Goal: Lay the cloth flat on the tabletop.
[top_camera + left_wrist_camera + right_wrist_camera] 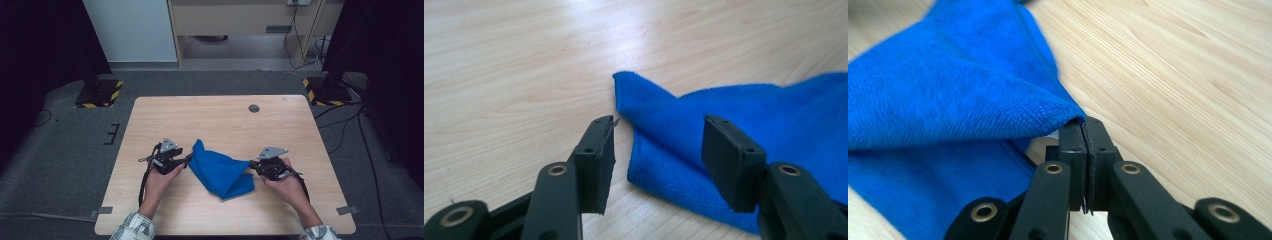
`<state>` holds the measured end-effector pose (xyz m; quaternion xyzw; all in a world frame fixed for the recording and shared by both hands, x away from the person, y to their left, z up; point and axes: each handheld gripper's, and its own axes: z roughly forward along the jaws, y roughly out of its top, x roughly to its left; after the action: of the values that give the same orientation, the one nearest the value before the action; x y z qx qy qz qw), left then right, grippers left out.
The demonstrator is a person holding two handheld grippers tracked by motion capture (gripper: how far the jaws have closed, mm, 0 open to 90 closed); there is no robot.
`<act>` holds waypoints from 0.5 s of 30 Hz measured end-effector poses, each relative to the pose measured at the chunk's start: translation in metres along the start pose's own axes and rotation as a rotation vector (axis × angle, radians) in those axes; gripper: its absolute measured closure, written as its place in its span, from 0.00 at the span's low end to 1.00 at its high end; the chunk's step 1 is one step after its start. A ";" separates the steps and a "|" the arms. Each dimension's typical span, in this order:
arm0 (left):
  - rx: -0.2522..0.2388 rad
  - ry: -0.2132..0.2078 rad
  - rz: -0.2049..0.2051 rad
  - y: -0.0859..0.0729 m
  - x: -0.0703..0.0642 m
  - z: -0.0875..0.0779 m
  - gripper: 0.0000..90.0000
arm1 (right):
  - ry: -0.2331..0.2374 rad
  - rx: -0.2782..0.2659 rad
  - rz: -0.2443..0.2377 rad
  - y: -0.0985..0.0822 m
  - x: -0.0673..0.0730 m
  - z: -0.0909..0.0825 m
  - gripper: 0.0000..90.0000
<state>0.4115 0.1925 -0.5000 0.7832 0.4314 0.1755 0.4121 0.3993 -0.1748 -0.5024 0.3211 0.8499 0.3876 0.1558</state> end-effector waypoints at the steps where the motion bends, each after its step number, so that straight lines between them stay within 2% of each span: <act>1: 0.012 0.004 0.008 -0.001 -0.001 0.002 0.52 | -0.004 0.006 0.014 -0.002 -0.003 0.000 0.97; 4: 0.035 0.013 0.028 -0.003 -0.003 0.007 0.51 | -0.003 0.028 0.049 -0.008 -0.009 0.002 0.83; 6: 0.047 0.022 0.035 -0.004 -0.002 0.009 0.51 | 0.015 0.055 0.062 -0.010 -0.010 0.002 0.75; 10: 0.053 0.033 0.027 -0.006 0.001 0.014 0.50 | -0.013 0.091 0.080 -0.015 -0.017 -0.005 0.64; 13: 0.057 0.038 0.024 -0.007 0.003 0.015 0.51 | -0.022 0.085 0.095 -0.017 -0.023 -0.011 0.64; 15: 0.061 0.035 0.015 -0.009 0.004 0.018 0.51 | -0.053 0.070 0.120 -0.018 -0.028 -0.015 0.66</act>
<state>0.4204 0.1897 -0.5179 0.7954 0.4376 0.1789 0.3793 0.4046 -0.2110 -0.5061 0.3869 0.8377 0.3577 0.1432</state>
